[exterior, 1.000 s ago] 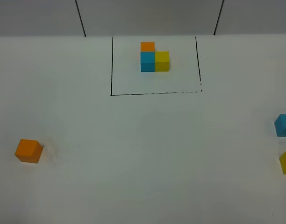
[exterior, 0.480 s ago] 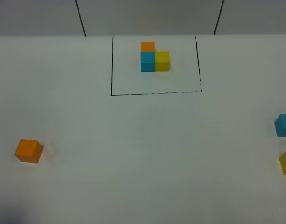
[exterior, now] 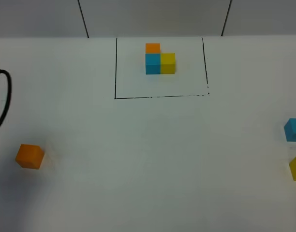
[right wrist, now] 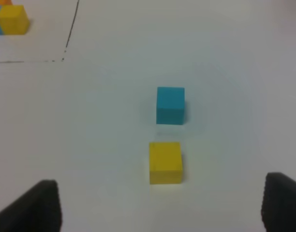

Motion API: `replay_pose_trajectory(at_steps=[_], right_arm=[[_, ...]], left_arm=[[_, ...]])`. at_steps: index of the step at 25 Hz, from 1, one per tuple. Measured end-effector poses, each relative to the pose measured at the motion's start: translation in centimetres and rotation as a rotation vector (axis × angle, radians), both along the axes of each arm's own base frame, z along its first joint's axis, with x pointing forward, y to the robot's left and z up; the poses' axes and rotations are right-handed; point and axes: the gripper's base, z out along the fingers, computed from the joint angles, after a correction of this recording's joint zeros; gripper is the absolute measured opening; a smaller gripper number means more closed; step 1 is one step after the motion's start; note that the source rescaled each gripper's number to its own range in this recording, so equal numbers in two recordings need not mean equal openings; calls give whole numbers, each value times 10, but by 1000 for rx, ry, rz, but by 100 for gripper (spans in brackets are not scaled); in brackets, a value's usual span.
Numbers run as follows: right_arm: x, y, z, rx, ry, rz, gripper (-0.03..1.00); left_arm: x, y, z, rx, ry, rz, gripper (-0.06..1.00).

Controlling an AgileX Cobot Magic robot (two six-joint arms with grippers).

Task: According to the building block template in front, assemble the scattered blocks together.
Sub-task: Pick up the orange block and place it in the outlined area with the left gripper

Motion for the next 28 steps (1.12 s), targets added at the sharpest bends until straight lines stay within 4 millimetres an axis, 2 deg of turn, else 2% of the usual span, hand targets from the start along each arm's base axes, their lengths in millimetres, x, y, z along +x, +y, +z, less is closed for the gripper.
replay_pose_trajectory(at_steps=[5, 11, 19, 28], right_arm=[[0, 0, 0, 0, 0, 0, 70], [0, 0, 0, 0, 0, 0, 70], [0, 0, 0, 0, 0, 0, 70], [0, 0, 0, 0, 0, 0, 70]], left_arm=[[33, -2, -33, 2, 86, 0, 97], [58, -14, -65, 14, 119, -30, 96], [80, -18, -99, 10, 137, -23, 95], [93, -22, -135, -6, 202, -35, 94]])
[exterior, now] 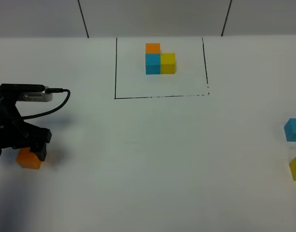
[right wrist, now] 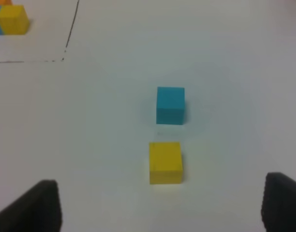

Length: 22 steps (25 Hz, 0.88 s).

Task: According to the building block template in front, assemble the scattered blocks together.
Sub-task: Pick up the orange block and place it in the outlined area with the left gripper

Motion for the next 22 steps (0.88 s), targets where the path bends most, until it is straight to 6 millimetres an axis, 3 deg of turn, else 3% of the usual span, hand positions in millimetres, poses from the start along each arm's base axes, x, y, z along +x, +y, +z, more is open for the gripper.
replay_pose_trajectory(at_steps=[9, 13, 17, 20, 22], right_arm=[[0, 0, 0, 0, 0, 0, 70], [0, 0, 0, 0, 0, 0, 70], [0, 0, 0, 0, 0, 0, 70], [0, 0, 0, 0, 0, 0, 70], [0, 0, 0, 0, 0, 0, 70]], left_arm=[[7, -1, -27, 3, 43, -8, 89], [7, -1, -31, 4, 49, -9, 80], [7, -1, -31, 4, 51, -9, 57], [7, -1, -31, 4, 51, -9, 30], [7, -1, -31, 4, 51, -9, 6]])
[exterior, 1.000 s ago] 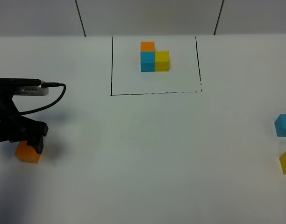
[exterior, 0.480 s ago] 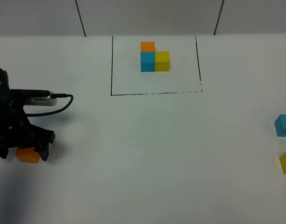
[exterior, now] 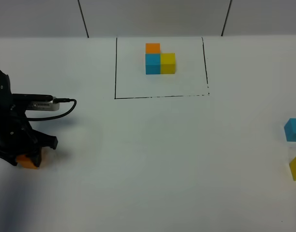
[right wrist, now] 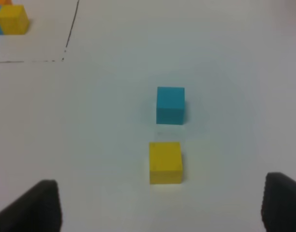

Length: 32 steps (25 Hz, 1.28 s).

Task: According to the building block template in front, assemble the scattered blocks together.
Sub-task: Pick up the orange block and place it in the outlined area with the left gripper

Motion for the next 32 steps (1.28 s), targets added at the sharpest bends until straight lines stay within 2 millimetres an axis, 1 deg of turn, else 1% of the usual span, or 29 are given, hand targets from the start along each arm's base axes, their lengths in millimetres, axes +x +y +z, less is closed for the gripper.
replay_pose_trajectory(at_steps=[1, 7, 10, 12, 16, 17, 20, 22, 25, 28, 31, 32], right_arm=[[0, 0, 0, 0, 0, 0, 70], [0, 0, 0, 0, 0, 0, 70], [0, 0, 0, 0, 0, 0, 70], [0, 0, 0, 0, 0, 0, 70], [0, 0, 0, 0, 0, 0, 70], [0, 0, 0, 0, 0, 0, 70], [0, 0, 0, 0, 0, 0, 70], [0, 0, 0, 0, 0, 0, 70], [0, 0, 0, 0, 0, 0, 70], [0, 0, 0, 0, 0, 0, 70], [0, 0, 0, 0, 0, 0, 70], [0, 0, 0, 0, 0, 0, 70]], left_arm=[[0, 0, 0, 0, 0, 0, 0], [0, 0, 0, 0, 1, 0, 0], [3, -5, 5, -5, 12, -71, 0], [7, -14, 12, -10, 20, -171, 0], [18, -50, 33, -8, 8, -452, 0], [19, -63, 38, -3, -1, -538, 0], [29, -93, 60, 5, -69, -777, 0], [37, -113, 74, 2, -113, -892, 0], [54, -136, 90, 4, -142, -985, 0], [74, -156, 93, 9, -125, -1057, 0], [93, -178, 87, 9, -99, -1134, 0], [97, -186, 81, 8, -93, -1162, 0]])
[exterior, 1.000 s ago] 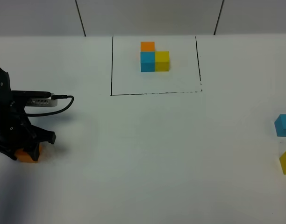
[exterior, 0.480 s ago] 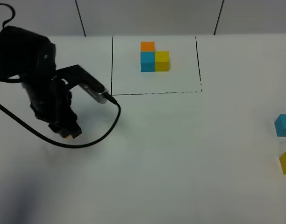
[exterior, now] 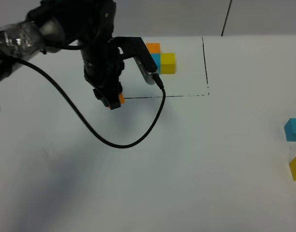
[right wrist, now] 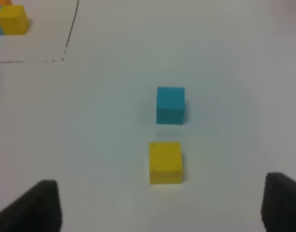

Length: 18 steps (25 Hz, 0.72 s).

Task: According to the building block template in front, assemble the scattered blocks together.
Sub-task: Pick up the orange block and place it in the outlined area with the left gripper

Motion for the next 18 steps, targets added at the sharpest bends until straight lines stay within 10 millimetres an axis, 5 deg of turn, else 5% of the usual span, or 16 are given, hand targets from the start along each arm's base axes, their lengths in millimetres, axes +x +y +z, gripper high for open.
replay_pose_trajectory(at_steps=[8, 18], right_arm=[[0, 0, 0, 0, 0, 0, 70], [0, 0, 0, 0, 0, 0, 70]], left_arm=[[19, -56, -30, 4, -42, -207, 0], [19, -72, -59, 56, -15, -329, 0]])
